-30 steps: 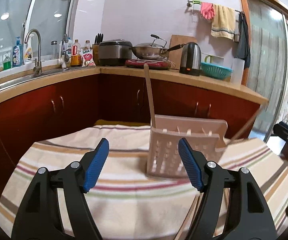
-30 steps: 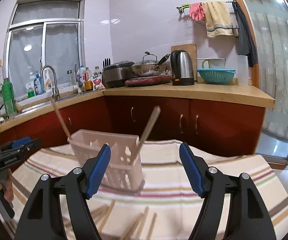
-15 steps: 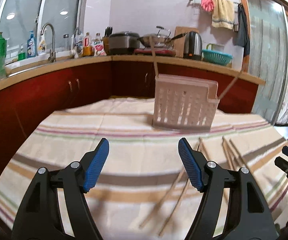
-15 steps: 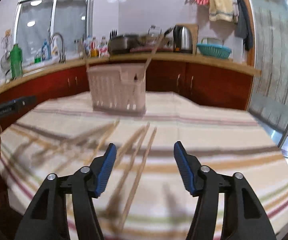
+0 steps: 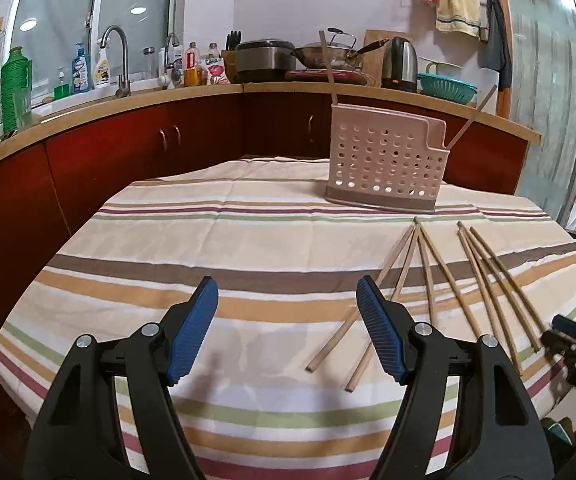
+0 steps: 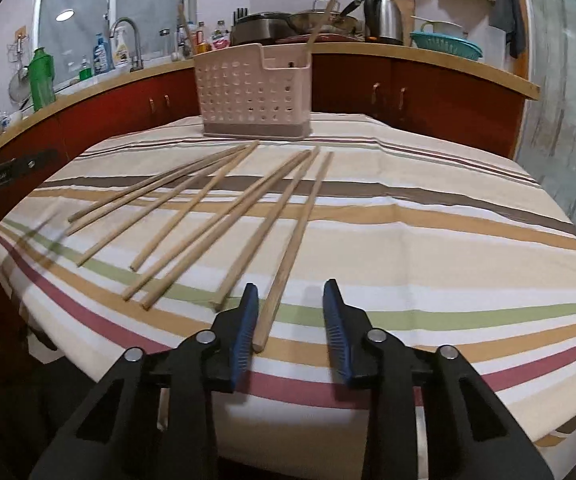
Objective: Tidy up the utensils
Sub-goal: 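Lower both tools onto two more chopsticks and close each on one, then lift both held chopsticks off the cloth and carry them toward the basket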
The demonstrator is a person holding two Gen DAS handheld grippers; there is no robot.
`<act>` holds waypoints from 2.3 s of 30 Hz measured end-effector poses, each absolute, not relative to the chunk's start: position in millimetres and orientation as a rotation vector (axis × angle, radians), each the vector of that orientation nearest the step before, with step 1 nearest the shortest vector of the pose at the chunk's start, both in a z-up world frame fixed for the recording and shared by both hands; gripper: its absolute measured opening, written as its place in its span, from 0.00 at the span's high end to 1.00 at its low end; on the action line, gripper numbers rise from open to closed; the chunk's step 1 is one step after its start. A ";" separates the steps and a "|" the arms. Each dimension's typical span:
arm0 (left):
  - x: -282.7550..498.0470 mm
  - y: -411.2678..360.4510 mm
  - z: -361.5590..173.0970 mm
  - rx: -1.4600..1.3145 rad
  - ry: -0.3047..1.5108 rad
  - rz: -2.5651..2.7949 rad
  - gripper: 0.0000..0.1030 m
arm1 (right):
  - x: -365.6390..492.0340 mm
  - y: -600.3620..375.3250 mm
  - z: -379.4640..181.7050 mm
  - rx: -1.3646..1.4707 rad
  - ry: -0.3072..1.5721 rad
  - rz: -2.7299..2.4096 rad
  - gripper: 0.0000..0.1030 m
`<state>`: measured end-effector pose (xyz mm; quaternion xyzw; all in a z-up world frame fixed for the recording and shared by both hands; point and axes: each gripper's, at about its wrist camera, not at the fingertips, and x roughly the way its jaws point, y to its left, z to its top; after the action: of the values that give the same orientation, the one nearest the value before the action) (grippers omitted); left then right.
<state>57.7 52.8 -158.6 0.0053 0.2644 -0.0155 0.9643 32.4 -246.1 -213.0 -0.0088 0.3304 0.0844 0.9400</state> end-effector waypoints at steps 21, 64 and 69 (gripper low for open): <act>83.6 37.2 -200.3 0.104 0.730 -0.150 0.48 | 43.9 -271.1 -216.2 0.028 0.658 0.114 0.79; 84.6 34.6 -210.1 0.040 0.759 -0.171 0.94 | 46.6 -264.9 -216.6 0.039 0.667 0.174 0.93; 79.7 34.8 -201.2 0.063 0.721 -0.161 0.94 | 44.7 -266.9 -210.3 0.052 0.657 0.171 0.93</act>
<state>79.7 34.8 -201.2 0.0308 0.3523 -0.0787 0.9321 44.7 -266.9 -210.3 0.0253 0.3220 0.0838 0.9427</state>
